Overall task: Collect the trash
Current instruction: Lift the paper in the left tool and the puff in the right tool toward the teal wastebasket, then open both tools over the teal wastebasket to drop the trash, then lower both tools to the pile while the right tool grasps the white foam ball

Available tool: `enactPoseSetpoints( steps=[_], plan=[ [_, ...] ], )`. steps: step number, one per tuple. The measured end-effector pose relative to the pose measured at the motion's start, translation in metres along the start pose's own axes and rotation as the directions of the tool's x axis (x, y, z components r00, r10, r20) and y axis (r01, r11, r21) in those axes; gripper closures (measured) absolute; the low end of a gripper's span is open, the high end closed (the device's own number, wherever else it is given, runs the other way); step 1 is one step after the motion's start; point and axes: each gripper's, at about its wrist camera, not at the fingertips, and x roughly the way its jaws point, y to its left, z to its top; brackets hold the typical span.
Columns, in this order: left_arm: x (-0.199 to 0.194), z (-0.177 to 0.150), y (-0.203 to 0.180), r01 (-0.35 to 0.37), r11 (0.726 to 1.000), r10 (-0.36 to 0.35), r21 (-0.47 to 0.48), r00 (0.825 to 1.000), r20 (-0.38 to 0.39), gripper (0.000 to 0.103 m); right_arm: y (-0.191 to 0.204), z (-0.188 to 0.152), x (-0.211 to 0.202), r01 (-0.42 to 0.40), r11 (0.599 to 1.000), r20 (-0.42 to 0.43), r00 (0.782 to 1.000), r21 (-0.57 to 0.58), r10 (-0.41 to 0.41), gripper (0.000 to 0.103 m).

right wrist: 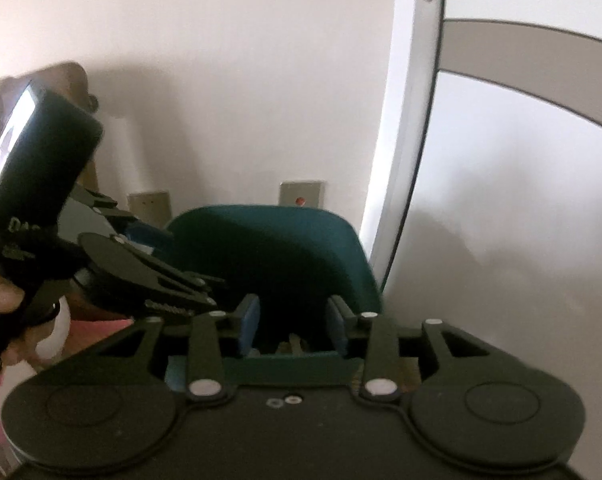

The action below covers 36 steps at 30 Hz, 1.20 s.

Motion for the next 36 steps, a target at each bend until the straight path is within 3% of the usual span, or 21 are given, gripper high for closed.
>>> enactPoseSetpoints(
  steps=[4, 11, 19, 22, 26, 31, 36],
  plan=[
    [-0.038, -0.004, -0.01, 0.038, 0.999, -0.038, -0.003, 0.998, 0.058, 0.027, -0.003, -0.001, -0.024, -0.006, 1.0, 0.02, 1.0, 0.021, 0.006, 0.061],
    [-0.088, -0.021, -0.039, 0.103, 0.994, -0.107, 0.039, 0.986, 0.127, 0.023, -0.004, -0.019, -0.052, -0.002, 0.999, 0.04, 0.999, 0.052, 0.0, 0.05],
    [-0.112, -0.046, -0.073, 0.224, 0.974, -0.228, 0.042, 0.962, 0.149, 0.023, -0.018, -0.055, -0.057, 0.017, 0.992, 0.026, 0.999, 0.122, -0.021, 0.047],
    [-0.105, -0.056, -0.084, 0.284, 0.959, -0.282, 0.009, 0.948, 0.146, 0.023, -0.022, -0.073, -0.057, 0.035, 0.989, 0.019, 0.999, 0.144, -0.038, 0.047],
    [-0.09, -0.072, -0.1, 0.334, 0.943, -0.329, -0.001, 0.929, 0.167, 0.0, -0.036, -0.103, -0.056, 0.056, 0.978, 0.001, 0.998, 0.203, -0.057, 0.046],
    [-0.06, -0.095, -0.118, 0.411, 0.911, -0.4, -0.032, 0.9, 0.171, 0.0, -0.051, -0.148, -0.037, 0.09, 0.963, -0.031, 0.996, 0.256, -0.084, 0.046],
    [-0.007, -0.126, -0.141, 0.423, 0.903, -0.414, -0.077, 0.904, 0.107, 0.0, -0.076, -0.204, -0.014, 0.131, 0.943, -0.088, 0.99, 0.307, -0.109, 0.044]
  ],
)
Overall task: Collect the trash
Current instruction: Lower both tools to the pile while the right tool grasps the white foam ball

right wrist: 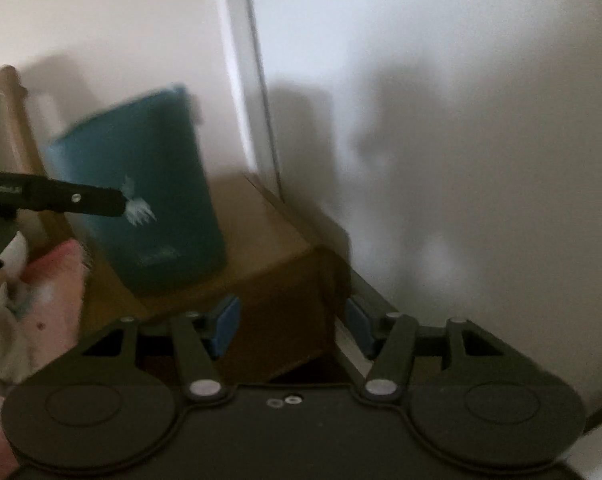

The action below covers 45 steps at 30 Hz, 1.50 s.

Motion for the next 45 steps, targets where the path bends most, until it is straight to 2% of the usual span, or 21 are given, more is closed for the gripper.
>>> enactPoseSetpoints(
  steps=[5, 10, 13, 16, 21, 25, 30, 32, 35, 38, 39, 43, 45],
  plan=[
    [0.066, -0.04, 0.002, -0.013, 1.0, 0.011, -0.023, 0.996, -0.089, 0.0, -0.033, -0.046, 0.049, 0.021, 0.997, -0.028, 0.999, 0.07, -0.019, 0.04],
    [0.135, -0.084, 0.003, -0.006, 1.0, 0.007, 0.003, 0.984, -0.177, 0.0, -0.06, -0.095, 0.107, 0.069, 0.993, -0.124, 0.991, 0.091, -0.058, 0.036],
    [0.173, -0.11, 0.007, -0.014, 1.0, 0.018, 0.022, 0.974, -0.226, 0.0, -0.074, -0.123, 0.144, 0.093, 0.988, -0.205, 0.977, 0.121, -0.067, 0.036],
    [0.216, -0.138, 0.014, -0.04, 0.999, 0.048, 0.033, 0.954, -0.295, 0.0, -0.086, -0.147, 0.177, 0.124, 0.984, -0.26, 0.962, 0.126, -0.088, 0.036],
    [0.282, -0.182, 0.033, -0.076, 0.997, 0.059, -0.02, 0.896, -0.44, 0.0, -0.089, -0.183, 0.234, 0.16, 0.983, -0.349, 0.93, 0.093, -0.118, 0.036],
    [0.324, -0.221, 0.047, -0.087, 0.994, 0.034, -0.067, 0.826, -0.562, 0.0, -0.094, -0.209, 0.263, 0.145, 0.985, -0.386, 0.918, 0.096, -0.097, 0.036],
    [0.369, -0.271, 0.063, -0.125, 0.988, 0.033, -0.093, 0.751, -0.66, 0.0, -0.095, -0.241, 0.304, 0.101, 0.991, -0.484, 0.874, 0.085, -0.047, 0.036],
    [0.39, -0.294, 0.073, -0.146, 0.984, 0.032, -0.105, 0.716, -0.697, 0.0, -0.116, -0.259, 0.308, 0.086, 0.993, -0.517, 0.855, 0.08, -0.033, 0.037],
    [0.408, -0.326, 0.083, -0.186, 0.979, 0.059, -0.089, 0.666, -0.743, 0.0, -0.124, -0.283, 0.321, 0.068, 0.995, -0.565, 0.825, 0.07, -0.017, 0.037],
    [0.429, -0.357, 0.096, -0.216, 0.973, 0.074, -0.082, 0.625, -0.777, 0.0, -0.123, -0.303, 0.342, 0.059, 0.997, -0.607, 0.795, 0.049, -0.017, 0.037],
    [0.432, -0.364, 0.099, -0.222, 0.97, 0.064, -0.096, 0.617, -0.785, 0.0, -0.124, -0.309, 0.351, 0.059, 0.997, -0.616, 0.788, 0.05, -0.016, 0.037],
    [0.443, -0.382, 0.103, -0.222, 0.961, 0.004, -0.166, 0.609, -0.793, 0.0, -0.131, -0.327, 0.37, 0.075, 0.994, -0.641, 0.768, 0.083, -0.005, 0.037],
    [0.447, -0.39, 0.102, -0.23, 0.956, -0.011, -0.183, 0.594, -0.804, 0.0, -0.134, -0.334, 0.38, 0.081, 0.991, -0.645, 0.764, 0.108, 0.007, 0.037]
  ],
)
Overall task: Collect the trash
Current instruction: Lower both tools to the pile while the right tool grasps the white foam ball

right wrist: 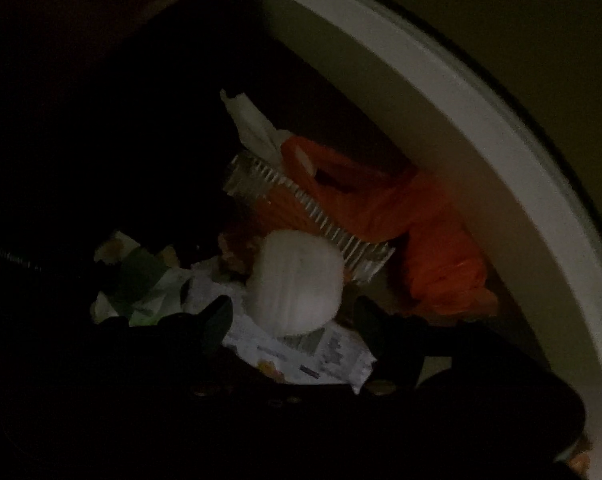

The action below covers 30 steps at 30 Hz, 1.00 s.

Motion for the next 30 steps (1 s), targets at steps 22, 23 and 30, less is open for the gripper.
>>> enactPoseSetpoints(
  steps=[22, 23, 30],
  plan=[
    [0.033, 0.001, 0.005, -0.013, 0.987, 0.007, -0.161, 0.999, -0.04, 0.076, -0.007, -0.004, 0.042, 0.07, 0.991, -0.012, 0.998, 0.118, -0.069, 0.04],
    [0.032, 0.0, 0.006, -0.009, 0.986, 0.004, -0.167, 0.999, -0.035, 0.085, -0.007, -0.005, 0.04, 0.077, 0.991, -0.009, 0.997, 0.112, -0.077, 0.04],
    [0.027, -0.002, -0.002, -0.009, 0.994, 0.011, -0.11, 1.0, 0.022, 0.098, -0.007, -0.009, 0.024, 0.06, 0.994, 0.021, 0.998, 0.096, -0.063, 0.055]
  ],
)
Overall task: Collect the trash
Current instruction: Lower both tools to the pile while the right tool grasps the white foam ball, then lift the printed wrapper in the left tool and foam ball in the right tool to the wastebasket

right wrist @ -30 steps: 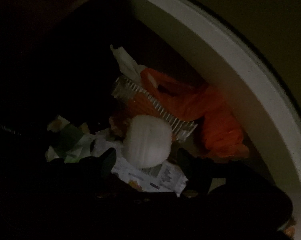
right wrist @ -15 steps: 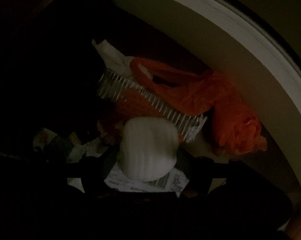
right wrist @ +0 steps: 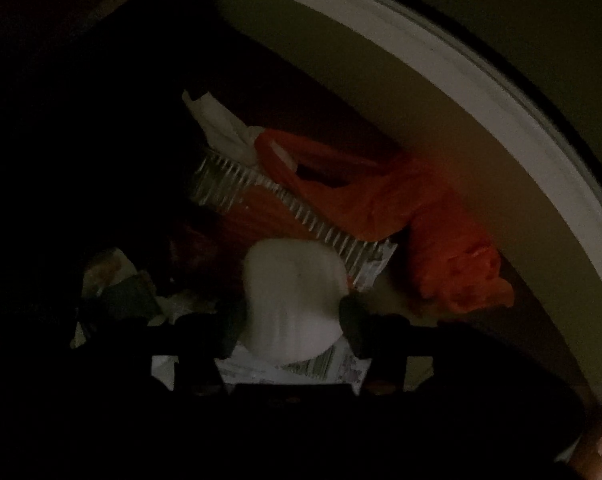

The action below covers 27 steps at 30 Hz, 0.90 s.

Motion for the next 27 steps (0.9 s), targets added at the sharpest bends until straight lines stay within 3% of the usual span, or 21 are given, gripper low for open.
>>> enactPoseSetpoints(
  steps=[1, 2, 3, 16, 24, 27],
  plan=[
    [-0.002, -0.001, -0.002, -0.002, 1.0, 0.002, 0.008, 1.0, 0.006, 0.098, -0.001, -0.001, -0.002, 0.002, 1.0, 0.005, 1.0, 0.0, -0.002, 0.057],
    [-0.002, -0.002, -0.002, -0.005, 1.0, 0.004, 0.018, 1.0, 0.013, 0.098, -0.001, 0.0, -0.004, -0.002, 1.0, 0.009, 1.0, 0.002, 0.002, 0.068],
    [-0.003, -0.002, -0.003, -0.005, 1.0, 0.004, 0.026, 1.0, 0.015, 0.098, -0.002, 0.0, -0.007, -0.007, 1.0, 0.005, 1.0, 0.007, 0.007, 0.069],
    [-0.071, -0.012, -0.023, -0.028, 0.987, 0.008, 0.155, 0.991, 0.13, 0.099, 0.004, 0.002, -0.078, -0.008, 1.0, 0.096, 0.995, -0.025, 0.01, 0.072],
    [-0.151, -0.026, -0.046, -0.04, 0.97, -0.029, 0.239, 0.96, 0.278, 0.099, 0.018, 0.0, -0.168, -0.025, 0.997, 0.202, 0.979, -0.073, 0.04, 0.072],
    [-0.19, -0.034, -0.054, -0.074, 0.953, -0.035, 0.295, 0.936, 0.349, 0.099, 0.026, -0.001, -0.213, -0.019, 0.994, 0.25, 0.967, -0.107, 0.046, 0.072]
  ],
)
